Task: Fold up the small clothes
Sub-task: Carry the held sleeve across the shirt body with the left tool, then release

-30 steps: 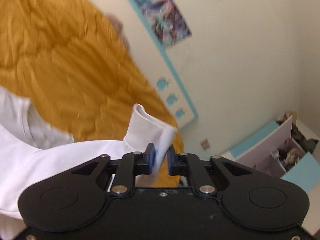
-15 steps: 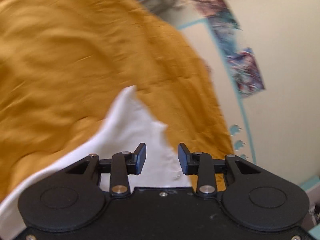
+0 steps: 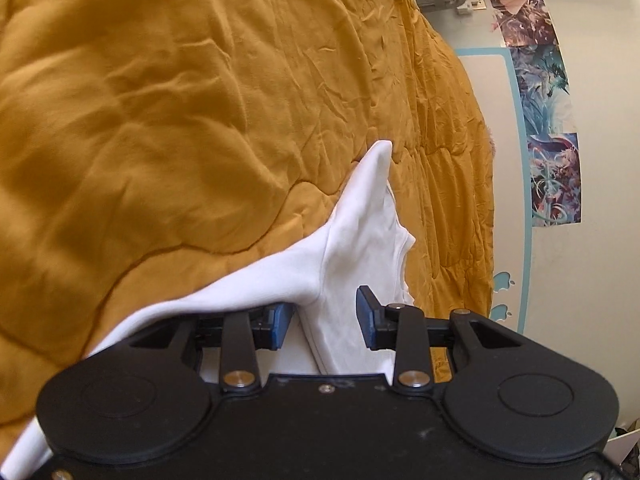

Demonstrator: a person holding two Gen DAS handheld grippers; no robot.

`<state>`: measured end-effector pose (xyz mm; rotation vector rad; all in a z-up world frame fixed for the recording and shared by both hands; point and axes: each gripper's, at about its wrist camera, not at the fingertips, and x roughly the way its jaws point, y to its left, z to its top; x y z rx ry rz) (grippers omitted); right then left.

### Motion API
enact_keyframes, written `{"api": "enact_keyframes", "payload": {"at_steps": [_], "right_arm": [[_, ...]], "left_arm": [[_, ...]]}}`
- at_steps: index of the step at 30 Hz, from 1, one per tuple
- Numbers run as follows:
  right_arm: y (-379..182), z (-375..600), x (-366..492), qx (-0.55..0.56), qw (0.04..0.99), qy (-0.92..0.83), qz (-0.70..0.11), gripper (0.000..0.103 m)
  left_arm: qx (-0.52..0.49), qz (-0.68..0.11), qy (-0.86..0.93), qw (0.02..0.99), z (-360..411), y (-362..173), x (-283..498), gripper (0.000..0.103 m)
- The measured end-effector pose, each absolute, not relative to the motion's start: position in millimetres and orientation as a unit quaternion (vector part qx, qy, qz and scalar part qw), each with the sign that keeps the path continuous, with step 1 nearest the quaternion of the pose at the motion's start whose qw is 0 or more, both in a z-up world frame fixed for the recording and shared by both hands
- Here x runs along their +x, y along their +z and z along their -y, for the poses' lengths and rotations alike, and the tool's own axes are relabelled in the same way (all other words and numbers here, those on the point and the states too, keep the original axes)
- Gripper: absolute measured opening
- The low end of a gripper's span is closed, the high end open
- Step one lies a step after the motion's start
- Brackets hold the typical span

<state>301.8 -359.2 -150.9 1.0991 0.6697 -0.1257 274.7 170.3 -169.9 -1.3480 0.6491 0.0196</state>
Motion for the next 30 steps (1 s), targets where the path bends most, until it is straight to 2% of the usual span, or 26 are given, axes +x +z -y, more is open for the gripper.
{"api": "enact_keyframes", "payload": {"at_steps": [7, 9, 10, 11, 12, 13, 14, 19, 24, 30], "right_arm": [[-150, 361, 317, 0.527, 0.795, -0.057, -0.297, 0.076], [-150, 361, 321, 0.528, 0.794, -0.059, -0.294, 0.070], [-149, 360, 323, 0.527, 0.795, -0.061, -0.294, 0.053], [-148, 359, 325, 0.527, 0.794, -0.062, -0.297, 0.032], [-148, 358, 325, 0.528, 0.792, -0.064, -0.300, 0.024], [-147, 357, 324, 0.531, 0.791, -0.060, -0.299, 0.013], [-144, 356, 321, 0.535, 0.791, -0.050, -0.293, 0.011], [-124, 347, 301, 0.523, 0.807, -0.023, -0.272, 0.009], [-154, 346, 273, 0.524, 0.786, -0.078, -0.320, 0.009], [-159, 350, 251, 0.539, 0.778, -0.094, -0.309, 0.007]], "left_arm": [[-0.583, -0.273, 0.017, 0.765, -157, -168, 287, 0.036], [-0.589, -0.261, 0.010, 0.764, -158, -169, 287, 0.032], [-0.594, -0.255, 0.008, 0.763, -160, -169, 285, 0.031], [-0.600, -0.245, 0.009, 0.761, -162, -170, 283, 0.024], [-0.603, -0.237, 0.014, 0.761, -164, -170, 281, 0.016], [-0.601, -0.230, 0.021, 0.765, -166, -169, 279, 0.003], [-0.602, -0.220, 0.032, 0.767, -168, -168, 275, 0.003], [-0.621, -0.195, 0.060, 0.757, -183, -167, 265, 0.003], [-0.604, -0.222, 0.074, 0.762, -181, -169, 267, 0.005], [-0.603, -0.232, 0.072, 0.760, -179, -165, 266, 0.006]]}}
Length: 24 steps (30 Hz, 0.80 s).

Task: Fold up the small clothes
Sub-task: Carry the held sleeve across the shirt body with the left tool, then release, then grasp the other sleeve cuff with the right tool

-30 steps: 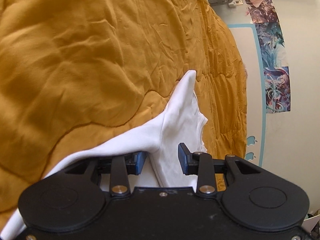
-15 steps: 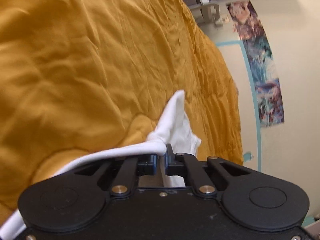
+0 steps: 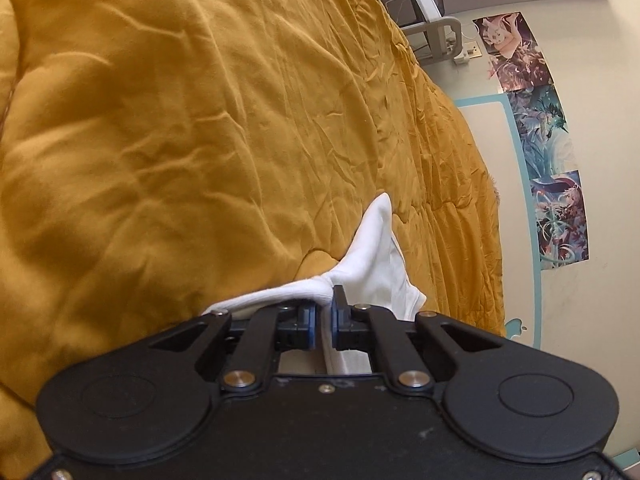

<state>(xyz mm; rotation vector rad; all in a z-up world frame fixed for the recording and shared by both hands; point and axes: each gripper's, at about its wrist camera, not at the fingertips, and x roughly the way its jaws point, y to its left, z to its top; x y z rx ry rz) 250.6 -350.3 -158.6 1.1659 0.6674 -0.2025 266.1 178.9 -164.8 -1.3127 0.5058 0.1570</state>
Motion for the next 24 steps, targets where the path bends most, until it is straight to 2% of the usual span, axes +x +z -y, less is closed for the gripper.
{"api": "enact_keyframes", "payload": {"at_steps": [2, 6, 10, 13, 16, 20, 22, 24], "right_arm": [[-151, 350, 247, 0.544, 0.777, -0.098, -0.302, 0.011], [-132, 347, 240, 0.522, 0.795, -0.091, -0.295, 0.011], [-99, 325, 251, 0.411, 0.870, -0.059, -0.265, 0.013], [-96, 306, 281, 0.343, 0.893, -0.031, -0.289, 0.020], [-107, 294, 301, 0.296, 0.893, -0.032, -0.337, 0.020], [-124, 280, 308, 0.172, 0.896, -0.078, -0.401, 0.020], [-128, 284, 303, 0.150, 0.899, -0.069, -0.405, 0.020], [-118, 291, 299, 0.142, 0.899, -0.056, -0.410, 0.028]], "left_arm": [[-0.599, -0.239, 0.073, 0.761, -175, -156, 259, 0.019], [-0.560, -0.238, 0.070, 0.790, -162, -127, 236, 0.025], [-0.494, -0.200, 0.027, 0.846, -148, -100, 237, 0.034], [-0.468, -0.195, -0.011, 0.862, -143, -101, 264, 0.036], [-0.447, -0.236, -0.013, 0.863, -142, -117, 289, 0.037], [-0.435, -0.286, 0.021, 0.853, -145, -145, 300, 0.037], [-0.435, -0.283, 0.018, 0.855, -146, -149, 301, 0.038], [-0.414, -0.282, 0.013, 0.866, -141, -142, 303, 0.039]]}}
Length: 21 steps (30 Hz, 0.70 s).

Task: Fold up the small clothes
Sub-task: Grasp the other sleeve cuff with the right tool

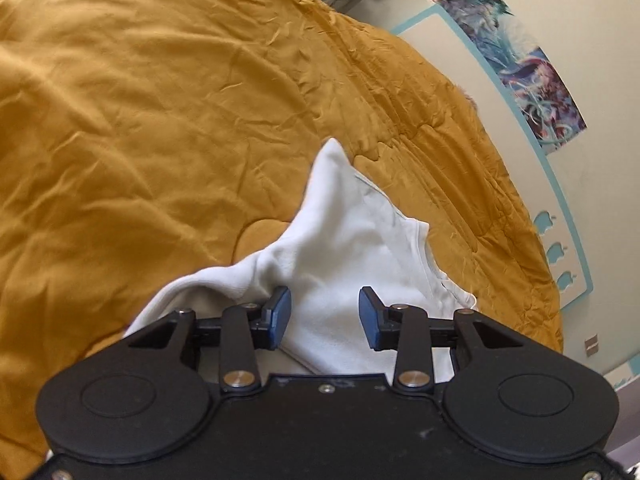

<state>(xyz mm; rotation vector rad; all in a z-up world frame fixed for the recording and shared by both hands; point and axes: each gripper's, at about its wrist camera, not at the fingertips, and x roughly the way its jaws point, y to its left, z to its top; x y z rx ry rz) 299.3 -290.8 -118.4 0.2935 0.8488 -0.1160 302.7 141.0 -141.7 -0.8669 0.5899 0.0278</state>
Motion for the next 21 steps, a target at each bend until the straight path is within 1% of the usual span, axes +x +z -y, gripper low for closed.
{"api": "enact_keyframes", "payload": {"at_steps": [1, 2, 4, 6, 9, 10, 11, 15, 21], "right_arm": [[-109, 295, 294, 0.133, 0.904, -0.058, -0.402, 0.040], [-100, 304, 287, 0.126, 0.913, -0.063, -0.382, 0.047], [-83, 339, 271, 0.139, 0.928, -0.069, -0.340, 0.051], [-70, 390, 257, 0.190, 0.924, -0.094, -0.319, 0.051], [-66, 481, 229, 0.313, 0.893, -0.162, -0.280, 0.051], [-68, 508, 219, 0.351, 0.881, -0.180, -0.262, 0.047], [-70, 536, 210, 0.381, 0.869, -0.199, -0.244, 0.038], [-87, 615, 192, 0.441, 0.831, -0.265, -0.210, 0.037], [-117, 670, 192, 0.480, 0.810, -0.297, -0.161, 0.037]], "left_arm": [[-0.402, -0.277, 0.005, 0.873, -136, -136, 302, 0.039], [-0.394, -0.271, -0.005, 0.878, -132, -132, 300, 0.040], [-0.380, -0.259, -0.043, 0.887, -121, -122, 300, 0.042], [-0.375, -0.252, -0.093, 0.887, -107, -115, 300, 0.044], [-0.382, -0.268, -0.180, 0.866, -84, -118, 305, 0.048], [-0.379, -0.273, -0.194, 0.863, -76, -120, 305, 0.048], [-0.375, -0.281, -0.209, 0.859, -67, -122, 304, 0.049], [-0.355, -0.313, -0.248, 0.845, -40, -132, 302, 0.049], [-0.314, -0.348, -0.248, 0.848, -19, -147, 300, 0.050]]}}
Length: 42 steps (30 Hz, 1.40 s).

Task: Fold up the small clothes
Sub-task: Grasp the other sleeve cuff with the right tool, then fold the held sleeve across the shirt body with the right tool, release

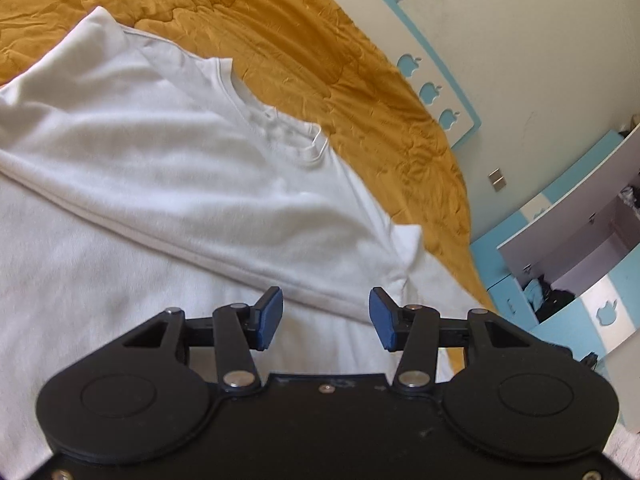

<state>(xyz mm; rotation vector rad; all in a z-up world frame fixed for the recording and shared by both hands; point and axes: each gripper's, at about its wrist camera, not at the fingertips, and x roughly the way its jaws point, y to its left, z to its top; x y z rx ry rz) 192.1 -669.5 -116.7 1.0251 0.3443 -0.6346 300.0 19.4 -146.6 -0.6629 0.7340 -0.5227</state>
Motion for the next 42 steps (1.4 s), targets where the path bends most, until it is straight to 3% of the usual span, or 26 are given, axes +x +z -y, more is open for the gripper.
{"api": "enact_keyframes", "payload": {"at_steps": [5, 12, 13, 14, 15, 25, 34, 42], "right_arm": [[-137, 687, 206, 0.507, 0.783, -0.322, -0.162, 0.037], [-156, 703, 205, 0.562, 0.753, -0.332, -0.084, 0.036], [-157, 706, 205, 0.568, 0.751, -0.328, -0.077, 0.033], [-157, 706, 205, 0.565, 0.753, -0.329, -0.073, 0.010], [-155, 706, 205, 0.558, 0.759, -0.328, -0.072, 0.008], [-72, 667, 207, 0.496, 0.832, -0.243, -0.064, 0.007], [38, 510, 245, 0.438, 0.894, -0.032, -0.092, 0.007], [26, 292, 303, 0.415, 0.874, 0.168, -0.189, 0.010]], "left_arm": [[-0.309, -0.354, -0.241, 0.849, -15, -150, 300, 0.051], [-0.295, -0.356, -0.247, 0.852, -9, -149, 298, 0.051], [-0.294, -0.356, -0.247, 0.852, -8, -150, 298, 0.051], [-0.292, -0.356, -0.248, 0.852, -8, -149, 298, 0.051], [-0.292, -0.357, -0.248, 0.852, -8, -149, 298, 0.051], [-0.318, -0.341, -0.243, 0.851, -18, -139, 299, 0.052], [-0.354, -0.280, -0.187, 0.873, -65, -105, 291, 0.052], [-0.406, -0.258, -0.132, 0.867, -119, -107, 293, 0.052]]}}
